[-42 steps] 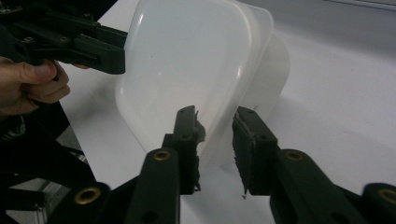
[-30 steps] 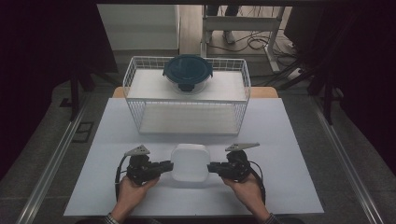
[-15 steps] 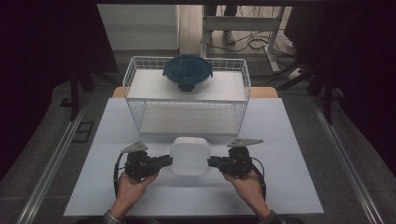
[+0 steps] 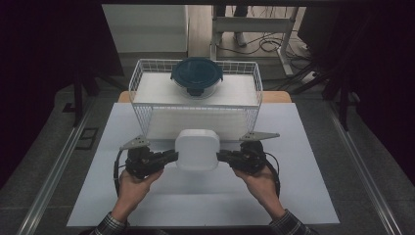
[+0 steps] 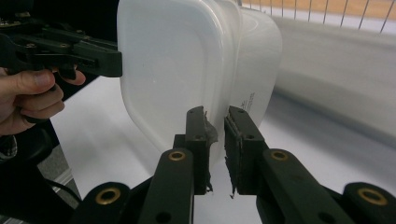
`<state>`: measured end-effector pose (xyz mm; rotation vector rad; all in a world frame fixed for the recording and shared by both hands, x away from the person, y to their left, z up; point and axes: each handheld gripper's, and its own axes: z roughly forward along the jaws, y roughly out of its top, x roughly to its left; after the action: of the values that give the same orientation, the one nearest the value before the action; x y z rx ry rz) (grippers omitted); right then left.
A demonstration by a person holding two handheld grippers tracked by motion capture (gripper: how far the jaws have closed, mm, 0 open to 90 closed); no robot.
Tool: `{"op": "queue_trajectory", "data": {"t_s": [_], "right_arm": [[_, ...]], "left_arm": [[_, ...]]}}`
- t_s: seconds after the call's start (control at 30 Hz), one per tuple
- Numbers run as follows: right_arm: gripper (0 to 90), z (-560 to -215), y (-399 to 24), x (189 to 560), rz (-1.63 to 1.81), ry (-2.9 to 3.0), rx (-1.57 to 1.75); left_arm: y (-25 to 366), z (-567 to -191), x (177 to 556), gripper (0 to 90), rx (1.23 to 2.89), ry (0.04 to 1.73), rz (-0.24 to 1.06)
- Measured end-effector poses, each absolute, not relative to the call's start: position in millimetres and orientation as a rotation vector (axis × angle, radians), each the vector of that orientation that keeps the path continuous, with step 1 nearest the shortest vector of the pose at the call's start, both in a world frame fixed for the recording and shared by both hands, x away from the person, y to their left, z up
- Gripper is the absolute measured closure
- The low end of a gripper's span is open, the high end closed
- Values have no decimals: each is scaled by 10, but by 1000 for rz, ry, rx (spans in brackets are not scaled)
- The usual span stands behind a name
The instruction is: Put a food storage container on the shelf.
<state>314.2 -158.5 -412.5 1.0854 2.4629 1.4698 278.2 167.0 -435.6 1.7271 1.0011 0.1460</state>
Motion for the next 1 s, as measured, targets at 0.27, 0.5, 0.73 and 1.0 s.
{"op": "queue_trajectory", "data": {"t_s": [0.27, 0.5, 0.73, 1.0], "right_arm": [[790, -3823, -1585, 3225, 1498, 2415, 1046], [789, -3541, -1558, 3310, 1510, 2377, 1000], [789, -3265, -1523, 3385, 1530, 2343, 982], [789, -2965, -1481, 3436, 1547, 2307, 955]], "left_arm": [[1661, -4031, 2874, 792, 1721, 972, 195], [1679, -3767, 2965, 791, 1705, 954, 227], [1707, -3507, 3044, 791, 1685, 943, 250], [1751, -3229, 3121, 790, 1666, 930, 265]]}}
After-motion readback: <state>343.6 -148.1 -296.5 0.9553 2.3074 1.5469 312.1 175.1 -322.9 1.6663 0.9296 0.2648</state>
